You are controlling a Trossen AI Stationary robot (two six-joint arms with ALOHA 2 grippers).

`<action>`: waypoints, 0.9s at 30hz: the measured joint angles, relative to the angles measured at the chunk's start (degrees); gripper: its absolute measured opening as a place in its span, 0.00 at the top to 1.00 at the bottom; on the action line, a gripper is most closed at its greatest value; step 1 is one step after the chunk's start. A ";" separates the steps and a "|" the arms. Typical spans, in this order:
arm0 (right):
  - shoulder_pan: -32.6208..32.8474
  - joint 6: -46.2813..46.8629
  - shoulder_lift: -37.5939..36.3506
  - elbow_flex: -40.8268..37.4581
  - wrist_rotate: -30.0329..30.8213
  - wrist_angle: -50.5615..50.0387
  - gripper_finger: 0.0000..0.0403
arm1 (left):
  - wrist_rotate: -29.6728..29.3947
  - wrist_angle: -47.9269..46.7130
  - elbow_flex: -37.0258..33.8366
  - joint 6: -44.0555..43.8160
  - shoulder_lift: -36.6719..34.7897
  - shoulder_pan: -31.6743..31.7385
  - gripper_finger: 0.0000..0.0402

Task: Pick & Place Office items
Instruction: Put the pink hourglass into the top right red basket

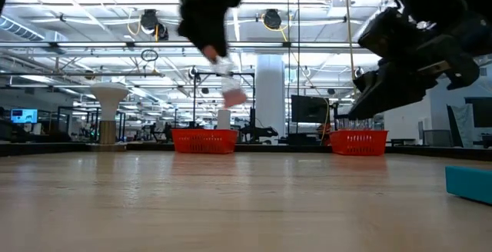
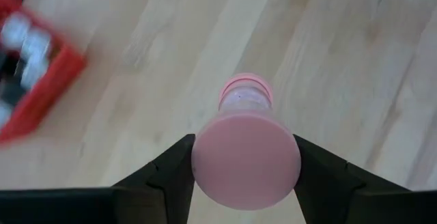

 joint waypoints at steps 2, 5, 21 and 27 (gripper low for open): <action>0.00 0.67 -2.43 -2.05 0.90 0.25 1.00 | 1.63 0.90 3.58 4.20 3.91 1.67 0.50; -0.02 1.17 -5.80 -4.77 1.52 1.26 1.00 | 3.65 0.87 8.52 9.44 9.68 3.52 0.50; -0.17 1.91 -10.67 -7.96 2.74 1.40 1.00 | 9.68 1.91 21.12 19.65 26.81 6.05 0.50; -0.17 1.91 -10.67 -7.96 2.74 1.55 1.00 | 11.01 2.12 21.09 19.55 26.82 6.11 0.50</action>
